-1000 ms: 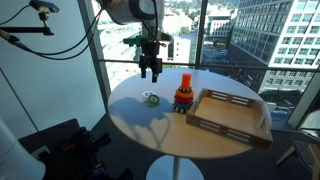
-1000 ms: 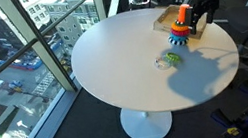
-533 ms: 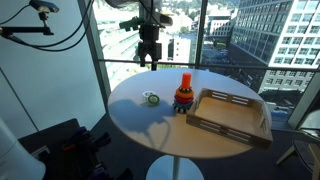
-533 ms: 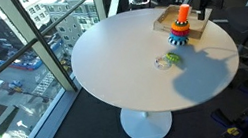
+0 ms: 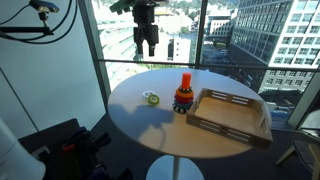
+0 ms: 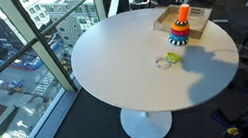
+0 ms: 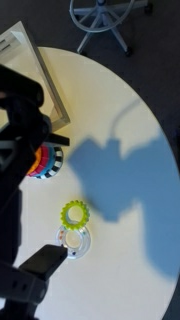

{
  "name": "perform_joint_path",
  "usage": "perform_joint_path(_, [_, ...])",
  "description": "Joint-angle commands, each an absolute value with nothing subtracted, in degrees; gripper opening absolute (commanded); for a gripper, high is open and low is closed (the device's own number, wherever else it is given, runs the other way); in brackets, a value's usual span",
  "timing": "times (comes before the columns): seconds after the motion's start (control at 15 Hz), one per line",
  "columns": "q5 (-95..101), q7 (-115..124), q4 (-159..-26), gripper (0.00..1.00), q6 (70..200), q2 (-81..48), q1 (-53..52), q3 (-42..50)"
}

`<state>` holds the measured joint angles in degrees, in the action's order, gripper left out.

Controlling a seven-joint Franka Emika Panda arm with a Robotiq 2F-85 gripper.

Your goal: Remove the lime green donut plush toy and put it on the table

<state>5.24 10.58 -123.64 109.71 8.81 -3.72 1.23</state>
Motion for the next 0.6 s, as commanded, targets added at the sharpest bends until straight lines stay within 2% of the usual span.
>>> perform_joint_path(0.0, [3.87,8.67,-125.73,1.0,109.74,12.4,-2.38,0.5])
perform_joint_path(0.53, [4.85,10.18,-124.77,1.0,109.59,10.82,-2.43,-0.21])
